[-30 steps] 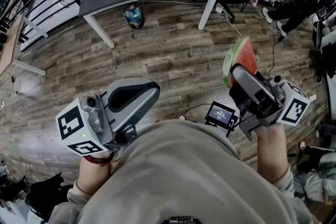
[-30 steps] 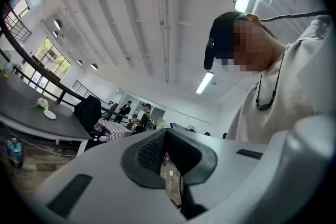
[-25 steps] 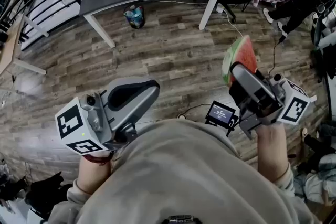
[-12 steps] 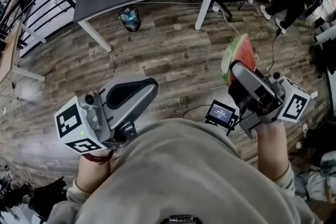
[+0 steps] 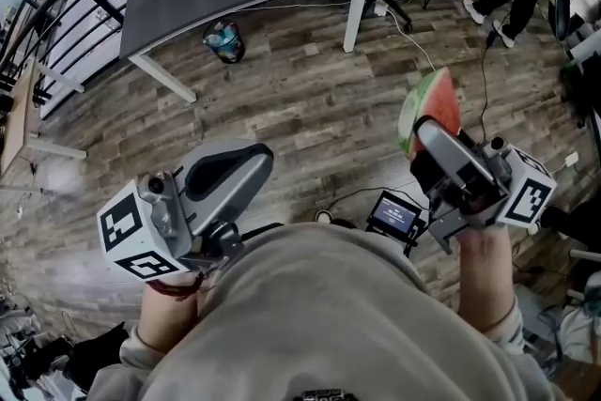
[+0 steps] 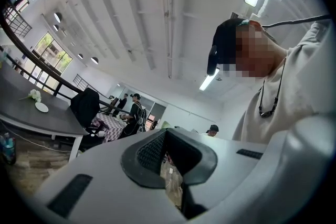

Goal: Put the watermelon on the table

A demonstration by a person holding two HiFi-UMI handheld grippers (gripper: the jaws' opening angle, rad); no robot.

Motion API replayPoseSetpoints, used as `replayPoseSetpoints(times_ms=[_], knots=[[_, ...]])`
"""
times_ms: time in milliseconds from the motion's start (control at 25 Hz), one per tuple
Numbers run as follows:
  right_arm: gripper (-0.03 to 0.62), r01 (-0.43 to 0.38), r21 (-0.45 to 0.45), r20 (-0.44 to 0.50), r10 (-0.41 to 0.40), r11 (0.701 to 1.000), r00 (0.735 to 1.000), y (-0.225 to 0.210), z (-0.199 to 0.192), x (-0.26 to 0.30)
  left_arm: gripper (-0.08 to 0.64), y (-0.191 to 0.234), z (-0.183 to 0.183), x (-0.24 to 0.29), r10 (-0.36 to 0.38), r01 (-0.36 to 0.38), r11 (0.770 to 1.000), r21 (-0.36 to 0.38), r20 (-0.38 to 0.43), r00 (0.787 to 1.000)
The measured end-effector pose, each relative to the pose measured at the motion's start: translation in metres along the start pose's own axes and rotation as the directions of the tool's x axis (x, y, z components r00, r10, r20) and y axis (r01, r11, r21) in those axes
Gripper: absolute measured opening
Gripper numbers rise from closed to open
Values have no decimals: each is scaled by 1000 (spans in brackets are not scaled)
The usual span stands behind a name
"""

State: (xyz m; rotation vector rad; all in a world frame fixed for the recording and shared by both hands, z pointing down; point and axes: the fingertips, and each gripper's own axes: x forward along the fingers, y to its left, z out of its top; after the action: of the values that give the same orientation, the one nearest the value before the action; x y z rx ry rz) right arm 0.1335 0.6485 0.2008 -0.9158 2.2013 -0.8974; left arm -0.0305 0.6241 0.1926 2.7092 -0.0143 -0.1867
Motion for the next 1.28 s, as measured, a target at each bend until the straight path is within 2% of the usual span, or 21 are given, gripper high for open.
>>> replayPoseSetpoints(times_ms=[200, 320, 480, 600, 760, 1000, 1280], knots=[[206, 16, -16, 2, -16, 1000, 1000, -16, 23, -8, 6, 13, -7, 20, 10, -11, 999, -49, -20, 1000], [204, -7, 6, 14, 7, 1000, 1000, -17, 32, -8, 6, 12, -14, 33, -19, 16, 997, -74, -36, 999], [204, -63, 6, 16, 62, 998, 998, -14, 40, 3, 6, 19, -20, 43, -39, 37, 997, -66, -42, 998], [204, -82, 7, 23, 82, 997, 996, -21, 45, 19, 6, 43, -14, 38, -27, 25, 997, -72, -27, 999], [204, -70, 20, 57, 69, 997, 996, -33, 55, 35, 6, 77, 1, 39, -37, 36, 995, -95, -13, 999], [206, -50, 22, 92, 48, 998, 995, -46, 70, 65, 6, 114, 26, 59, -117, 113, 990, -80, -50, 992], [204, -75, 33, 131, 70, 997, 989, -70, 79, 125, 6, 184, 45, 31, -116, 107, 989, -98, -83, 990]])
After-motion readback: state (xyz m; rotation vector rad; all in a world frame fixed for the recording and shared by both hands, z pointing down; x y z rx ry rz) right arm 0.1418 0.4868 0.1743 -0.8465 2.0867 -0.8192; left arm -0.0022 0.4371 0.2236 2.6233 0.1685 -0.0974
